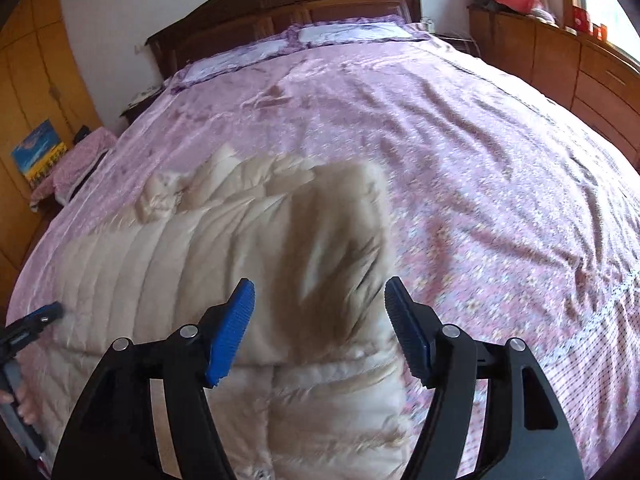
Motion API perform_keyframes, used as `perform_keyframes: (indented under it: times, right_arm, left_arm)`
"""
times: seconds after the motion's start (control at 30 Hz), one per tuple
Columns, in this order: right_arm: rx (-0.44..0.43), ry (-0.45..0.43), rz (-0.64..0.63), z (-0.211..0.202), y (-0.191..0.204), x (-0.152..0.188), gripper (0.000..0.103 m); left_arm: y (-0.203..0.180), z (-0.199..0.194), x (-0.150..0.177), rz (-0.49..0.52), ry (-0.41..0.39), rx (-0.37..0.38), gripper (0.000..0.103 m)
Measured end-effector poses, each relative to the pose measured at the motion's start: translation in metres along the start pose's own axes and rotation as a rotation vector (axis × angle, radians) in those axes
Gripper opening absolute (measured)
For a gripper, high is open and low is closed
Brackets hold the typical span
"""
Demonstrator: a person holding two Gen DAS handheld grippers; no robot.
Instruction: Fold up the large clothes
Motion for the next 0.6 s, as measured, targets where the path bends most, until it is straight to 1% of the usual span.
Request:
perform_keyframes:
  times: [0.07, 0.1, 0.13, 0.17, 0.2, 0.23, 0.27, 0.3, 0.37, 0.43, 0.47, 0.6]
  right_arm:
    - [0.008, 0.005, 0.01, 0.006, -0.006, -0.003, 0.067]
    - [0.01, 0.014, 0.016, 0.011, -0.009, -0.005, 0.066]
    - [0.01, 0.023, 0.02, 0.015, -0.011, -0.006, 0.063]
    - [0.002, 0.038, 0.023, 0.02, -0.011, -0.006, 0.051]
    - [-0.007, 0.051, 0.022, 0.024, -0.011, -0.005, 0.033]
    - [-0.013, 0.055, 0.021, 0.027, -0.01, -0.006, 0.018]
    - [-0.02, 0.052, 0.018, 0.027, -0.009, -0.007, 0.013]
    - [-0.028, 0.026, 0.016, 0.022, -0.007, -0.012, 0.011]
    - [-0.012, -0.03, 0.02, 0.011, -0.007, -0.021, 0.01]
    - [0.023, -0.055, 0.018, 0.009, -0.01, -0.024, 0.01]
    - [0.043, -0.046, 0.019, 0.014, -0.012, -0.022, 0.01]
    - [0.074, 0.013, 0.027, 0.039, -0.021, -0.008, 0.011]
  left_arm:
    - [0.015, 0.0, -0.01, -0.009, -0.008, -0.029, 0.064]
    - [0.023, 0.003, -0.014, -0.018, -0.007, -0.051, 0.069]
    - [0.032, 0.007, -0.018, -0.039, -0.002, -0.067, 0.071]
    - [0.037, 0.012, -0.021, -0.056, 0.006, -0.068, 0.071]
    - [0.041, 0.017, -0.023, -0.077, 0.022, -0.066, 0.071]
    - [0.042, 0.023, -0.025, -0.089, 0.034, -0.059, 0.071]
    - [0.041, 0.026, -0.027, -0.089, 0.035, -0.056, 0.071]
    - [0.036, 0.029, -0.028, -0.077, 0.03, -0.058, 0.071]
    - [0.024, 0.035, -0.032, -0.028, 0.006, -0.06, 0.071]
    - [0.015, 0.046, -0.036, 0.036, -0.009, -0.097, 0.071]
    - [0.012, 0.057, -0.038, 0.062, -0.006, -0.134, 0.071]
    - [0.013, 0.082, -0.043, 0.067, 0.014, -0.173, 0.076]
Point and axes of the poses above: each gripper's, at about its wrist camera, not at the fingertips, and z roughly the way its jaws point, y to its left, x to its underside, the point moved 6 cm from there along z, roughly the way its jaws point, and after that the axes turned 8 degrees about -y, right-handed, at the moved point
